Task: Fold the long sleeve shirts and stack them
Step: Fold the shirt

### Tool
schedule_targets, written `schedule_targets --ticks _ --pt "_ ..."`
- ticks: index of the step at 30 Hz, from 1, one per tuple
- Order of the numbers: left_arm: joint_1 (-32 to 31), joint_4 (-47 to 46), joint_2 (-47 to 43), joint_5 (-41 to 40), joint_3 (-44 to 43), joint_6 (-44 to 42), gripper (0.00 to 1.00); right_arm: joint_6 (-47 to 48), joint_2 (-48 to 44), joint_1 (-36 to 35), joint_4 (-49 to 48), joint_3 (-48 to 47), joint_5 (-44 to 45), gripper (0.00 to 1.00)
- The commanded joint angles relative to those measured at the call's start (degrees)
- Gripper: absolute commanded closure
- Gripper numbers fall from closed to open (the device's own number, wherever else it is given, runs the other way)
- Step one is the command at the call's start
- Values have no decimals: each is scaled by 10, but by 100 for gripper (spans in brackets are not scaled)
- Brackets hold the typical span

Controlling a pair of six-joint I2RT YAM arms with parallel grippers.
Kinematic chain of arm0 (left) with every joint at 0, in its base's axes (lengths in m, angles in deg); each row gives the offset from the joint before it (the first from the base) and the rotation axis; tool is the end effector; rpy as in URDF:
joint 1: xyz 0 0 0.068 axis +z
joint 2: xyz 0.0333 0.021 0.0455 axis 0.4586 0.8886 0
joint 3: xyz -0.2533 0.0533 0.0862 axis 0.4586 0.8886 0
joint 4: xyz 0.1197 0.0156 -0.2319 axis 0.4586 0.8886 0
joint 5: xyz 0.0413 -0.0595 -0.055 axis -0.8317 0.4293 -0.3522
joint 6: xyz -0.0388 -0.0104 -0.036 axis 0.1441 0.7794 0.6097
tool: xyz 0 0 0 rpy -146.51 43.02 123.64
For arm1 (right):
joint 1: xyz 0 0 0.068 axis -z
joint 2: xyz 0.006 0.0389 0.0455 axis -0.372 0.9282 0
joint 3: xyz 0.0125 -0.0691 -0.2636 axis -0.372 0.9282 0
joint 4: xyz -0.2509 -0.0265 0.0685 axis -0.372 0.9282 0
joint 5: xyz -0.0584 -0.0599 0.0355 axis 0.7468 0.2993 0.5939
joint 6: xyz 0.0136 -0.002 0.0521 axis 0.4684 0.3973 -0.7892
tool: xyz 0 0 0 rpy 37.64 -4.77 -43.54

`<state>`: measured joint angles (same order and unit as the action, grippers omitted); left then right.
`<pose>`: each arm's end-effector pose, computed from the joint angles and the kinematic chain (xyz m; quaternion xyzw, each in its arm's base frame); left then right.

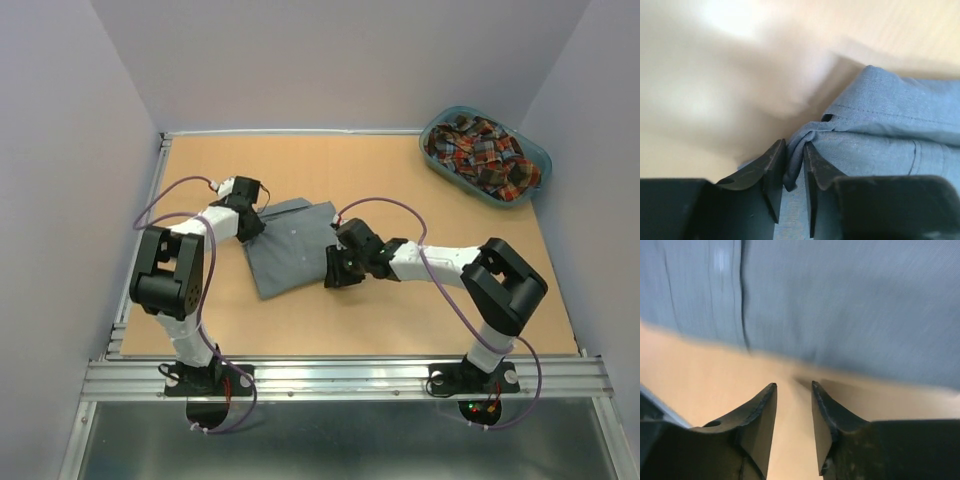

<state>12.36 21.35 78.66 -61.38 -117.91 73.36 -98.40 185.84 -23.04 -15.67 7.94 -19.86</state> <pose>0.3370 -0.0822 0.1731 -0.2400 0.9083 -0.0646 0.3365 0.2428 0.2493 0.1643 -0.1388 0.9320 0.2572 0.2145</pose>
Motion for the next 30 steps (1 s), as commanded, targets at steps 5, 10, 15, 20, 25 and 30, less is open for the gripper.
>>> schedule_targets --ticks 5,10,15,20,25,30 --pt "25 46 42 -105 -151 -148 46 -56 -61 -35 -21 -33 74 44" --pt "11 39 -57 -108 -120 -169 6 -36 -136 19 -4 -12 108 32" --pt "-70 36 -140 -160 -68 -205 1 -34 -187 118 4 36 91 18" --pt "-202 21 -169 -180 -53 -258 2 -36 -264 202 8 96 63 5" --pt "-312 6 -140 -171 -67 -294 6 -45 -325 231 11 136 78 3" --pt "-385 -15 -63 -188 -96 -354 6 -65 -376 237 13 176 119 2"
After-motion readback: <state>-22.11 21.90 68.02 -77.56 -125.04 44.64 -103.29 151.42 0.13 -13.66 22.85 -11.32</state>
